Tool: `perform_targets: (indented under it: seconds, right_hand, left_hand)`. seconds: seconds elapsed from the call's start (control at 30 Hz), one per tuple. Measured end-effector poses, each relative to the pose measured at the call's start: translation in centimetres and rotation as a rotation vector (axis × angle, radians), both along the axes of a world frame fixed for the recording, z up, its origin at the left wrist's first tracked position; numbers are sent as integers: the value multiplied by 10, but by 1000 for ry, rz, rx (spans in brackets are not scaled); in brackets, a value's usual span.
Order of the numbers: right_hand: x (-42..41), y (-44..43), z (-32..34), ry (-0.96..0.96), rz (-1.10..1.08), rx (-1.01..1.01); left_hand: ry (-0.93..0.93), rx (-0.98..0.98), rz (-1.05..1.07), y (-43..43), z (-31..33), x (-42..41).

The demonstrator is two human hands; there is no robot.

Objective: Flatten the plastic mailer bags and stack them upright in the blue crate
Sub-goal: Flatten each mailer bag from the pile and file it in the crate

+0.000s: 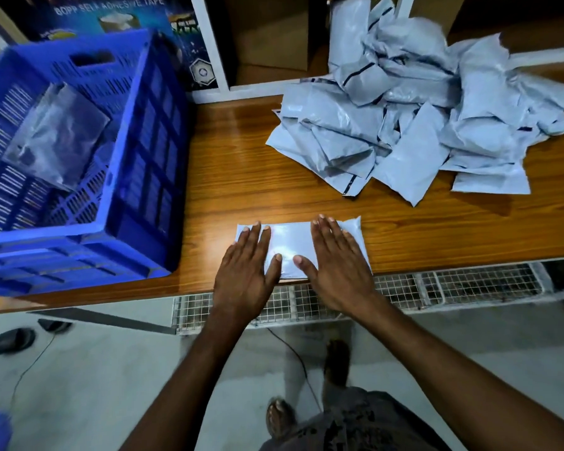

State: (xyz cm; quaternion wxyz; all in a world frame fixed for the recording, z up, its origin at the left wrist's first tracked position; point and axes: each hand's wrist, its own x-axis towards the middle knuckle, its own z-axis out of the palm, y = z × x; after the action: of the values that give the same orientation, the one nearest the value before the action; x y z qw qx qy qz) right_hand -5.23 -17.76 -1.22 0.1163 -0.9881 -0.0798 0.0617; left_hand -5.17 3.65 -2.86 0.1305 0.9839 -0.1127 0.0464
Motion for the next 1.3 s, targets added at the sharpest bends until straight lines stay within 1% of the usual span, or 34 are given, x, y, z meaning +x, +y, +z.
perform_targets:
  seconds: [0.13, 0.23, 0.3, 0.37, 0.4, 0.47, 0.53, 0.57, 0.63, 0.73, 0.77, 0.83, 0.9, 0.97, 1.0, 1.07, 1.13, 1.2, 1.23, 1.3]
  right_hand:
    - [-1, -17, 2, 4, -40, -116]
    - [-5, -29, 8, 24, -63, -120]
    - [-4, -36, 10, 42, -82, -148]
    - [-5, -42, 14, 75, -123, -156]
    - [-8, -44, 16, 53, -132, -153]
    - [-18, -40, 21, -16, -41, -106]
    - [-38, -30, 23, -16, 141, -98]
    - [-48, -26, 21, -17, 204, -112]
    - [-60, -25, 21, -43, 230, -77]
    - [-66, -30, 44, -161, 146, 96]
    - [-67, -31, 56, -206, 113, 139]
    - [-60, -31, 83, -250, 33, 221]
    - [-42, -33, 104, -232, -38, 301]
    - [-18, -36, 112, -205, -37, 319]
    - [-8, -36, 113, -191, -37, 299]
    - [6, -37, 104, -181, -41, 186]
    - [14, -28, 90, -242, -16, 57]
    - [14, -8, 75, -277, -10, -1]
    - [13, 6, 65, -252, 7, -16]
    - [5, 33, 41, -121, 49, -49]
  left_hand:
    - [87, 52, 30, 3, 3, -1]
    - [147, 76, 21, 5, 11, -1]
    - [181, 49, 5, 7, 16, 0]
    - [209, -4, -54, 16, 22, -2]
    - [201, -9, -86, 23, 23, -5]
    - [170, 29, -169, 35, 22, -13]
    - [140, 57, -244, 44, 19, -24]
    - [126, 36, -260, 48, 17, -27]
    - [68, -38, -284, 54, 21, -30]
    - [-116, -190, -301, 59, 35, -36]
    - [-151, -262, -275, 59, 45, -40]
    - [-195, -447, -156, 55, 64, -42]
    - [-191, -630, -19, 49, 79, -35]
    - [-170, -725, 41, 43, 81, -21]
    - [-157, -724, 58, 40, 77, -14]
    - [-121, -646, 105, 35, 64, 1]
    - [-100, -455, 113, 30, 48, 11]
    - [-80, -239, 45, 20, 36, 13]
    - [-46, -163, -4, 13, 31, 12]
    - [50, -68, -66, 3, 24, 5]
